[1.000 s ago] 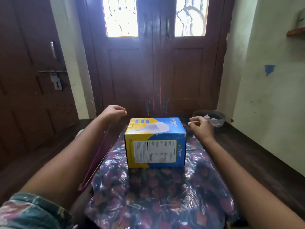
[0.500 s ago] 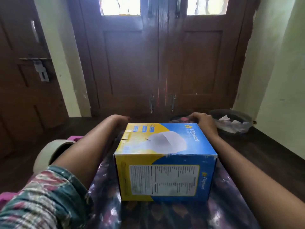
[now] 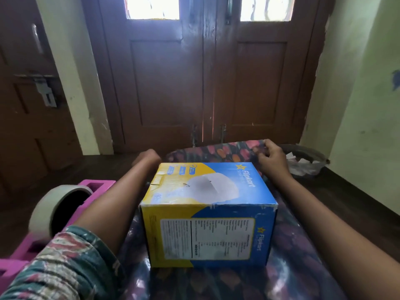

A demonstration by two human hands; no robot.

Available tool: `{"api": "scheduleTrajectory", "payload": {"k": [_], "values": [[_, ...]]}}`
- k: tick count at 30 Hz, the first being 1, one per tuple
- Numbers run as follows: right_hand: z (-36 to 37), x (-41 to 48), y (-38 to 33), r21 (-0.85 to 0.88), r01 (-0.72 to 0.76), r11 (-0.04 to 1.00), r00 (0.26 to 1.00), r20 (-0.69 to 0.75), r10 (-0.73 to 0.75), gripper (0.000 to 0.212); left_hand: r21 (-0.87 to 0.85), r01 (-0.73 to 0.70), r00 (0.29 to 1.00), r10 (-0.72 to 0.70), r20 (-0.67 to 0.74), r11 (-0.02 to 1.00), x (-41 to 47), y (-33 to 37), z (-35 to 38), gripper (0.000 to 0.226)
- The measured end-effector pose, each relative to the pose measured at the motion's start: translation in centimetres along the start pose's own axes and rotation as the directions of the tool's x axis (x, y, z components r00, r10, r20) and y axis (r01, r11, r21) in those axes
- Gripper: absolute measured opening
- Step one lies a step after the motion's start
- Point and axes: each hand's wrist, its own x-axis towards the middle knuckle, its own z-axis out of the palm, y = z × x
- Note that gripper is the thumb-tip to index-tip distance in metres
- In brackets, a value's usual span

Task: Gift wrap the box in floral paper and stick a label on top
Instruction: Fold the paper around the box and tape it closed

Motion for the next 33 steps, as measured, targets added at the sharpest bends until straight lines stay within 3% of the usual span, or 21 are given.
{"api": "scheduleTrajectory", "payload": {"k": [4, 7, 10, 13, 14, 16, 18, 22, 24, 27, 33], "values": [[-2.3, -0.3, -2.7, 0.046, 0.031, 0.998, 0.997, -0.069, -0.028, 0.015, -0.242, -0.084, 0.996, 0.073, -0.055, 0.967, -1.7, -1.0, -4.2, 0.027], [-4.3, -0.8, -4.6, 0.036, 0.041, 0.999, 0.992, -0.122, -0.036, 0.008, -0.498, -0.182, 0.983, 0.148, -0.109, 0.848, -4.9, -1.4, -7.3, 0.01], [-6.4, -1.8, -6.1, 0.095, 0.033, 0.995, 0.988, -0.153, -0.018, 0.027, -0.662, -0.258, 0.966, 0.168, -0.198, 0.704, -8.8, -1.9, -9.3, 0.033], [-8.7, -3.6, -7.4, 0.176, 0.038, 0.984, 0.996, -0.083, -0.024, 0.025, -0.724, -0.332, 0.942, 0.25, -0.224, 0.604, -12.8, -2.9, -10.8, 0.059], [-9.5, -4.5, -7.9, 0.192, 0.039, 0.981, 0.998, -0.049, -0.031, 0.019, -0.726, -0.35, 0.935, 0.274, -0.227, 0.592, -14.2, -3.3, -11.4, 0.059], [-10.8, -5.9, -8.4, 0.203, 0.048, 0.978, 0.999, -0.01, -0.047, 0.025, -0.724, -0.375, 0.922, 0.316, -0.225, 0.579, -16.5, -4.1, -11.9, 0.039], [-11.9, -7.6, -8.8, 0.214, 0.031, 0.976, 0.999, 0.008, -0.033, 0.029, -0.683, -0.414, 0.904, 0.358, -0.233, 0.601, -18.4, -5.4, -12.2, 0.023], [-13.5, -11.6, -9.4, 0.162, 0.012, 0.987, 0.999, 0.037, -0.018, 0.031, -0.552, -0.493, 0.87, 0.395, -0.297, 0.672, -21.3, -8.5, -12.7, 0.026], [-14.1, -13.5, -9.7, 0.085, 0.013, 0.996, 0.997, 0.074, -0.019, 0.027, -0.336, -0.555, 0.825, 0.453, -0.338, 0.761, -22.9, -9.1, -12.7, 0.019], [-14.1, -15.4, -9.7, -0.083, 0.059, 0.995, 0.991, 0.125, -0.048, 0.012, -0.025, -0.581, 0.776, 0.545, -0.316, 0.813, -24.4, -9.6, -12.2, 0.014], [-13.2, -16.8, -9.4, -0.283, 0.091, 0.955, 0.986, 0.161, -0.046, 0.011, 0.285, -0.519, 0.783, 0.582, -0.221, 0.806, -26.1, -9.5, -11.6, 0.02]]}}
